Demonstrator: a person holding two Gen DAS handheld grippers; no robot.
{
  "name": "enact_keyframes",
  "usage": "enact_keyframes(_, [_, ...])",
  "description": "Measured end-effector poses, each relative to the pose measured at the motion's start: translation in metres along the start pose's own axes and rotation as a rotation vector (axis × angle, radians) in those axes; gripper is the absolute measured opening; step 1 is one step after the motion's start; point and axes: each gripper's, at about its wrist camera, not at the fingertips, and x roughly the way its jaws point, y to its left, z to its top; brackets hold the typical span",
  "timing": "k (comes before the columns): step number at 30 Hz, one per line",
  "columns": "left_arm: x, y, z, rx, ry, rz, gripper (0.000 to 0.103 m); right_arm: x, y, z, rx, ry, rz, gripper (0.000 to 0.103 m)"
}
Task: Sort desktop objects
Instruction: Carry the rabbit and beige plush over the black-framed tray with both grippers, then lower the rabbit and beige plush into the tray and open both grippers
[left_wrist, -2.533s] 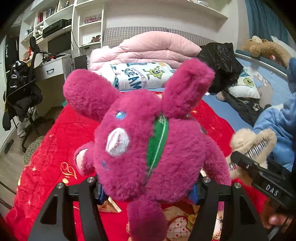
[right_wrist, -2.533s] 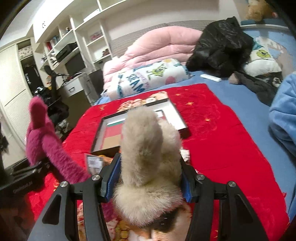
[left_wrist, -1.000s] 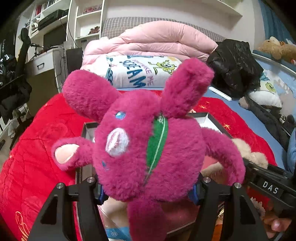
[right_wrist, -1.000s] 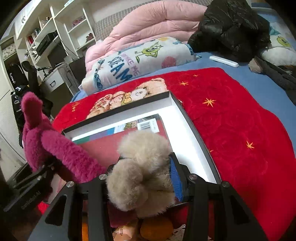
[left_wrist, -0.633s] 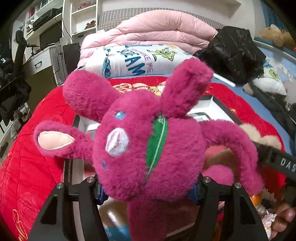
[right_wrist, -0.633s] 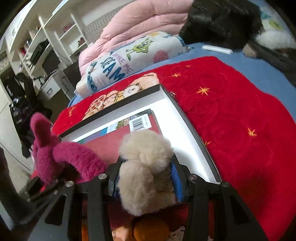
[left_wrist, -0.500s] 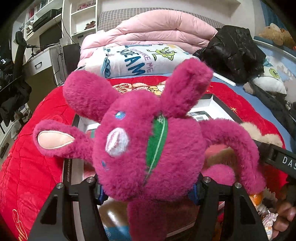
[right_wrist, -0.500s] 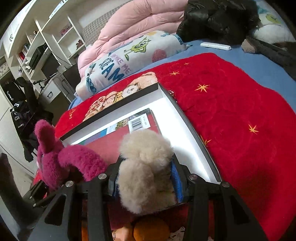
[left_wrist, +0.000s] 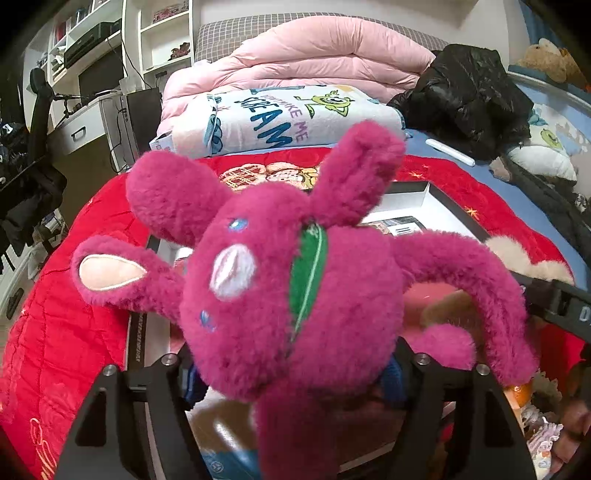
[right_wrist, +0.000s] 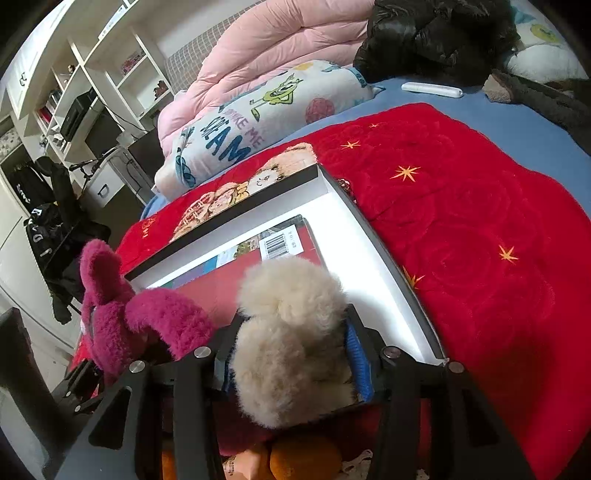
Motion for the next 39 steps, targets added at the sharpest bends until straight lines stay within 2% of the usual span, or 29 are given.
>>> enact_keyframes(2, [-0.001, 0.001, 0.0, 0.0, 0.008, 0.005, 0.078, -0.001, 0.0, 0.0, 0.002, 0.0, 0.012, 0.062])
enact_keyframes(4, [-0.002, 0.002, 0.0, -0.001, 0.005, -0.01, 0.084, -0.005, 0.002, 0.002, 0.003, -0.016, 0.033, 0.103])
enact_keyframes(6, [-0.009, 0.001, 0.001, 0.008, -0.021, -0.017, 0.103, -0.008, 0.002, 0.004, 0.007, -0.023, 0.059, 0.103])
enact_keyframes(13, [-0.034, -0.009, 0.009, 0.096, -0.121, 0.012, 0.103, -0.009, -0.001, 0.006, 0.024, -0.017, 0.067, 0.103])
enact_keyframes(18, [-0.029, -0.009, 0.01, 0.107, -0.102, 0.051, 0.103, -0.012, -0.001, 0.007, 0.021, -0.028, 0.072, 0.103])
enact_keyframes(23, [-0.028, -0.002, 0.01, 0.053, -0.089, 0.028, 0.103, -0.011, -0.002, 0.007, 0.028, -0.02, 0.079, 0.103])
enact_keyframes(26, [-0.037, 0.007, 0.013, 0.01, -0.124, 0.032, 0.103, -0.013, -0.003, 0.007, 0.029, -0.025, 0.082, 0.103])
enact_keyframes(29, [-0.043, 0.012, 0.015, -0.008, -0.149, 0.032, 0.103, -0.017, -0.001, 0.008, 0.021, -0.039, 0.096, 0.103])
enact_keyframes(33, [-0.044, 0.015, 0.016, -0.024, -0.143, 0.021, 0.103, -0.022, 0.004, 0.009, -0.001, -0.053, 0.108, 0.103])
enact_keyframes(39, [-0.051, 0.015, 0.018, -0.021, -0.152, 0.008, 0.103, -0.036, 0.016, 0.011, -0.059, -0.106, 0.09, 0.103])
